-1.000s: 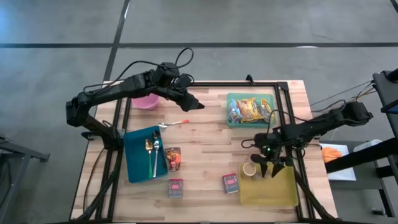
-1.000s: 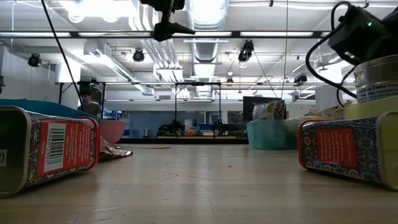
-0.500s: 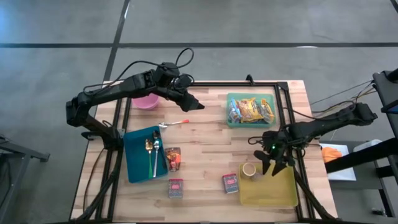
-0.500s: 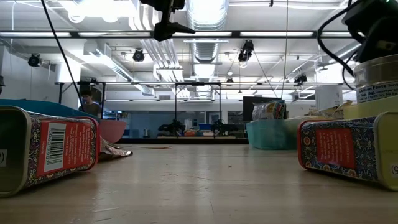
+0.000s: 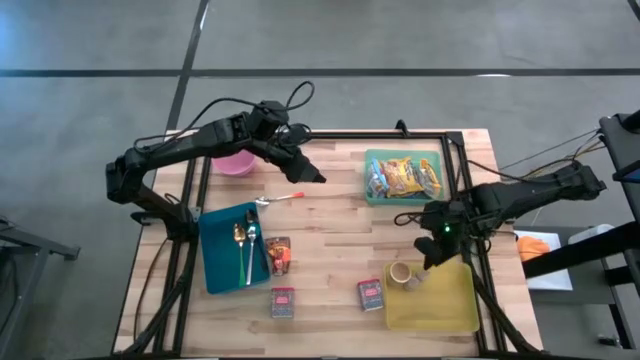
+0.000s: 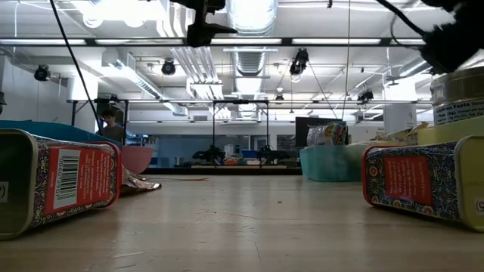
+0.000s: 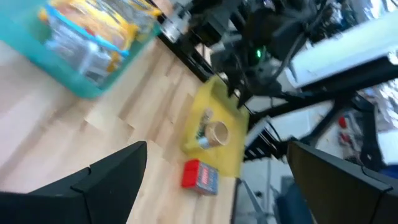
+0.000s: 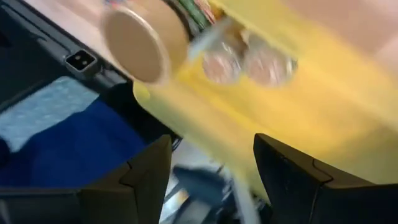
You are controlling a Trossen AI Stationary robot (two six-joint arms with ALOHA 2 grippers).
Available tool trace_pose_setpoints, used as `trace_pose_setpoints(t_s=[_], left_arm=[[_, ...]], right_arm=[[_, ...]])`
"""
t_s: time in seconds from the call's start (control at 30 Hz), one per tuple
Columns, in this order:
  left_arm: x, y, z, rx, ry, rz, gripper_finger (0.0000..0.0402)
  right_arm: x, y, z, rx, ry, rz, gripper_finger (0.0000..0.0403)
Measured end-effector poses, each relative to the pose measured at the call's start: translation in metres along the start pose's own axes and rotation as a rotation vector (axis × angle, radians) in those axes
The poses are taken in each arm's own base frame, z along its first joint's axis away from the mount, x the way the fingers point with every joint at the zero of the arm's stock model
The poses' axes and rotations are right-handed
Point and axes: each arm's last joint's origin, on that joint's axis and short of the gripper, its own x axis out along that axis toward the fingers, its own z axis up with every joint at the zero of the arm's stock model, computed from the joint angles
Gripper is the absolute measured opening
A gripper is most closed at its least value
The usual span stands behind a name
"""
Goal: Pick & Place Food Item
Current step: Put the right red spice can into the yellow bin
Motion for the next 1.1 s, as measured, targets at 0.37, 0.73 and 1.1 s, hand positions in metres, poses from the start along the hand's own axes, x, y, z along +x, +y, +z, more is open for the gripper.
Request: trace_pose_setpoints(t_s=[0.37,0.73,1.1], left_arm=[[-0.003,0.011,-0.021,-0.043,0.223,0.054,0.0393],[-0.008,0.015,-0.031,-0.044,0.294,0.144,0.0393],[-0.009,0.017,-0.032,0.009,0.294,0.171,0.0392]], right_arm=[[-0.014,0.061,0.002,-0.488,-0.243,-0.244,0.0224],[-0.009,0.133,0.0,-1.011,-0.334,-0.339,0.0224],[0.026,0.175,0.018,-0.995,-0.223,-0.35,0.0224]])
